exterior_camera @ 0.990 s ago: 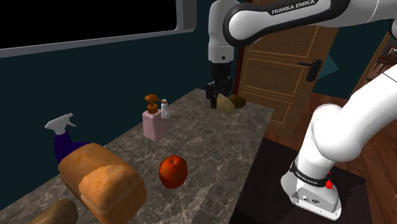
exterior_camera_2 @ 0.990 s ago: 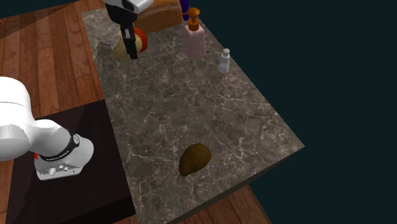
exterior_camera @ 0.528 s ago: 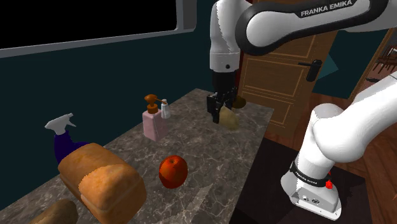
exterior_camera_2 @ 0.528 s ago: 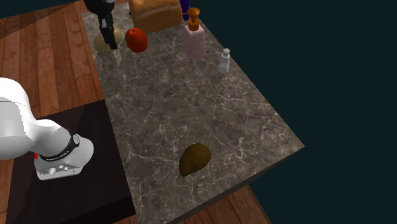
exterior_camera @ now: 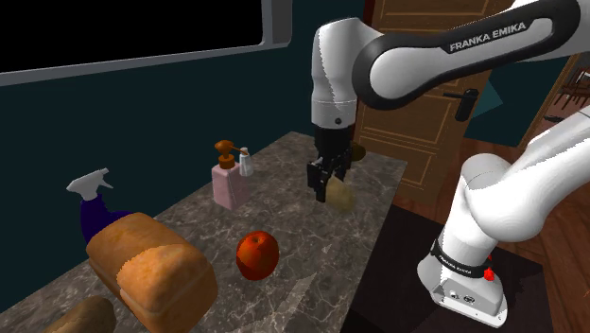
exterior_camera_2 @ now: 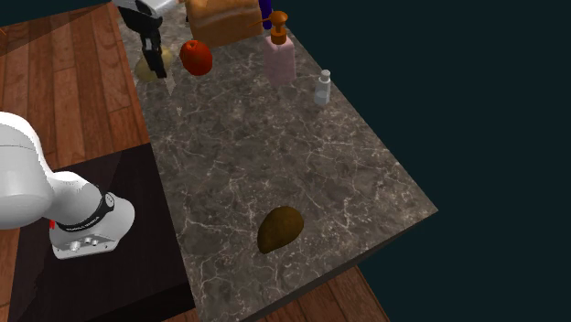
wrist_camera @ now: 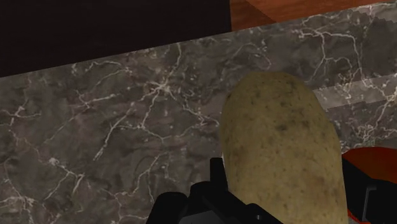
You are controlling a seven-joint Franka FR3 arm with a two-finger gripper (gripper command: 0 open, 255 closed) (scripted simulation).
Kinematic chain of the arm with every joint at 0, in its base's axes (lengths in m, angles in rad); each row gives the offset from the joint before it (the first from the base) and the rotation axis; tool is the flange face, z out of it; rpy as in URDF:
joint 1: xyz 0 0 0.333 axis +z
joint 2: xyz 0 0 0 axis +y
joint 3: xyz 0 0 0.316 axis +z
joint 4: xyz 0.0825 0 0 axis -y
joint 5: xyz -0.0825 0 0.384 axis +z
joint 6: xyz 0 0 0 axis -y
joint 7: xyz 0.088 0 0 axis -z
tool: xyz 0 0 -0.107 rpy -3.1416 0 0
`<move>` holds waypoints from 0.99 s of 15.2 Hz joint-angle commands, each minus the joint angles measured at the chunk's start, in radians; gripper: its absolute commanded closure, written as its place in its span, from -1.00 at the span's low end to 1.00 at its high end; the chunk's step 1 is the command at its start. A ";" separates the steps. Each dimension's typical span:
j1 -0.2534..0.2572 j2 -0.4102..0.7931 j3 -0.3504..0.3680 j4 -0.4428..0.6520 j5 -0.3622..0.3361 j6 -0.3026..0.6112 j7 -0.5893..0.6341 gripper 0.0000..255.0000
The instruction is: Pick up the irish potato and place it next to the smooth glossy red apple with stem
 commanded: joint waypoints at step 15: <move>0.005 0.079 0.030 -0.160 0.025 0.238 -0.023 1.00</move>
